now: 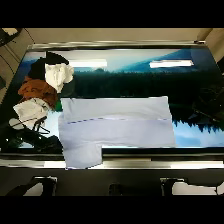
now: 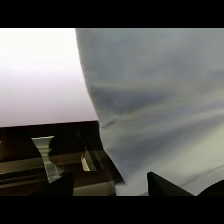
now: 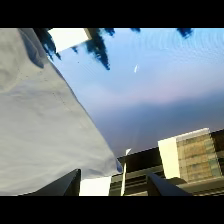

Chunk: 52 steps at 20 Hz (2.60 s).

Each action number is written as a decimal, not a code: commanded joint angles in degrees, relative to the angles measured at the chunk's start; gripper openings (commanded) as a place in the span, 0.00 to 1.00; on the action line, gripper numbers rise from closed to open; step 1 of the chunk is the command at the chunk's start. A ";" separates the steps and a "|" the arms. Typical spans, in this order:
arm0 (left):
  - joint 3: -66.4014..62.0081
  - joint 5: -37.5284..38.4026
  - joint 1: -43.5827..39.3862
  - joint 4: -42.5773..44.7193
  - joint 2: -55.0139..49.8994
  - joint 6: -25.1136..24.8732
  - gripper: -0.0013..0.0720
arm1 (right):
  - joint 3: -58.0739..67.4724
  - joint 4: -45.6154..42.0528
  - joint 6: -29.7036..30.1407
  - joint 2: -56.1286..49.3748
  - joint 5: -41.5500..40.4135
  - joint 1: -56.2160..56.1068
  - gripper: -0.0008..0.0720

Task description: Fold the shirts.

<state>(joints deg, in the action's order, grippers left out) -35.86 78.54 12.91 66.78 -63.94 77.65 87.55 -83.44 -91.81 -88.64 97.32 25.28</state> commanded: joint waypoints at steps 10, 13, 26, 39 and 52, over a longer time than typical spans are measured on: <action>11.41 -8.07 -0.13 -8.61 2.56 -1.16 0.33 | -9.88 0.72 1.20 2.49 -3.15 0.59 0.72; 11.41 -9.20 -0.13 -8.63 2.58 -1.46 0.05 | -18.78 2.29 1.57 6.01 -3.26 0.59 0.88; 11.39 -10.49 -0.11 -9.01 2.62 -6.19 0.05 | -36.09 5.40 1.84 8.66 -17.40 0.59 0.74; 11.39 -9.09 -0.11 -9.27 2.62 -6.16 0.05 | -41.20 6.75 0.50 8.72 -24.09 0.59 0.16; -4.26 -7.89 -0.11 -11.52 11.02 -10.67 0.04 | -29.77 15.78 4.83 13.64 -27.71 0.46 0.07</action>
<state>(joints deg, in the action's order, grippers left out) -35.00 71.90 12.78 55.75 -55.29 66.54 53.43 -71.75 -87.35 -76.36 71.40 25.74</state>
